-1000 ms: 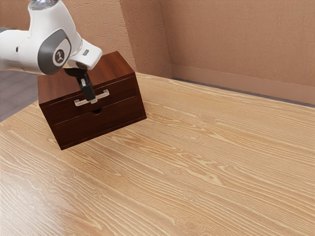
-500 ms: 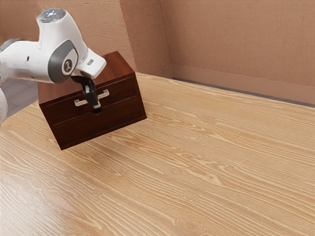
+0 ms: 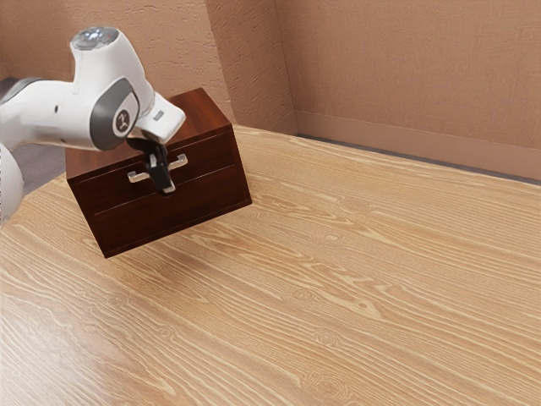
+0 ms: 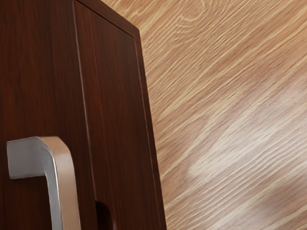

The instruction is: Pull the drawer handle with one arm to open the drawer

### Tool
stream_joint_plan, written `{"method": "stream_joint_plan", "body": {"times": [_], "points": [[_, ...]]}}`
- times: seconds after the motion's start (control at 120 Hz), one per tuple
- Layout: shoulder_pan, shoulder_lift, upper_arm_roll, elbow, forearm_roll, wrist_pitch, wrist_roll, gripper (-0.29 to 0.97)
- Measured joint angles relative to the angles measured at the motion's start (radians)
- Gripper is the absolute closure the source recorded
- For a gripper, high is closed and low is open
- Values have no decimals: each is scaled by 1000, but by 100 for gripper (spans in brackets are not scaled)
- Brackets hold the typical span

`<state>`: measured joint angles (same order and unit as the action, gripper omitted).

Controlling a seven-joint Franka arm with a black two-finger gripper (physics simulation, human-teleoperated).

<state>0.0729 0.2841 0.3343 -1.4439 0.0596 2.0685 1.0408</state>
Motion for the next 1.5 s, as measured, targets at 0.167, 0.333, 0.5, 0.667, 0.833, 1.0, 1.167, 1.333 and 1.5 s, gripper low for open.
{"method": "stream_joint_plan", "body": {"times": [0.167, 0.333, 0.5, 0.667, 0.833, 1.0, 1.167, 1.333, 1.5], "points": [[6, 12, 0, 2, -7, 10, -1, 0], [12, 27, 0, 2, -15, 19, -2, 0], [22, 41, -1, 2, -25, 24, -2, 0], [22, 46, -1, 2, -33, 27, -3, 4], [22, 43, -1, 4, -35, 28, -3, 14], [22, 40, -1, 5, -36, 29, -4, 21], [22, 39, -2, 5, -38, 29, -6, 32], [19, 37, -1, 4, -42, 29, -12, 47], [13, 36, -1, 3, -39, 29, -20, 64]]}}
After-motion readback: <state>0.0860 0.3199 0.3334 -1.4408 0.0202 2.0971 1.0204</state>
